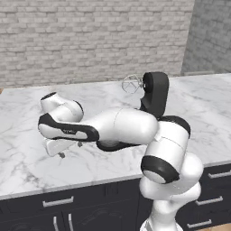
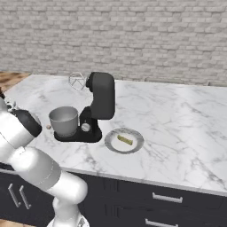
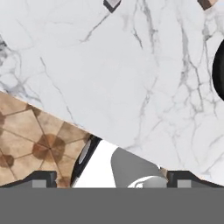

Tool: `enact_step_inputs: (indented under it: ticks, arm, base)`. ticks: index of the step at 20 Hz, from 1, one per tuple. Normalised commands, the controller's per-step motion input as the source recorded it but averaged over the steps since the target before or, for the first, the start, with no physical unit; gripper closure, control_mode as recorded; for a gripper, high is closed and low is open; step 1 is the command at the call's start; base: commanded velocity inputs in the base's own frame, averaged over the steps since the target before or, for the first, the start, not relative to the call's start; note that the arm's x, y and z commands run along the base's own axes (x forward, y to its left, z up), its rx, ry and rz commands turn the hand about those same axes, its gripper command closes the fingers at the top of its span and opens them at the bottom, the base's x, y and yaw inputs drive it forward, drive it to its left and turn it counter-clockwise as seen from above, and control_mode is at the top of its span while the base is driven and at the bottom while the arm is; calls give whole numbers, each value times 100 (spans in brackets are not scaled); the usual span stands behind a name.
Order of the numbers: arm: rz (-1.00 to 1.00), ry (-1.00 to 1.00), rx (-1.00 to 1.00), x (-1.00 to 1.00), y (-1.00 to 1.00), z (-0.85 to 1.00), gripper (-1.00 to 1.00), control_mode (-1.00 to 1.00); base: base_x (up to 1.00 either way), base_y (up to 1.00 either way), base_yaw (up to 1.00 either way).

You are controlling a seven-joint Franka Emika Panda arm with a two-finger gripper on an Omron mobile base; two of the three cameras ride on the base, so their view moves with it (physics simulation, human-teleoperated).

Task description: Add butter and sugar cubes to the stand mixer bowl and then turn on the stand mixer to begin making frosting.

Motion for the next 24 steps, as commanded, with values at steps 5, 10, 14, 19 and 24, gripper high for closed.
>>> enact_step_inputs:
  ticks: [5,10,14,19,24]
  arm:
    - [0,7,-2,55,26,-46,-100,-100]
    - [0,2,-1,50,28,-37,-100,-100]
    - [0,0,-1,46,28,-31,-100,-100]
    - [0,0,0,33,17,-17,-100,-100]
    - [0,0,0,24,7,-6,-100,-100]
  base:
    - [0,0,0]
    - [0,0,0]
    - [0,0,0]
    - [0,0,0]
    - [0,0,0]
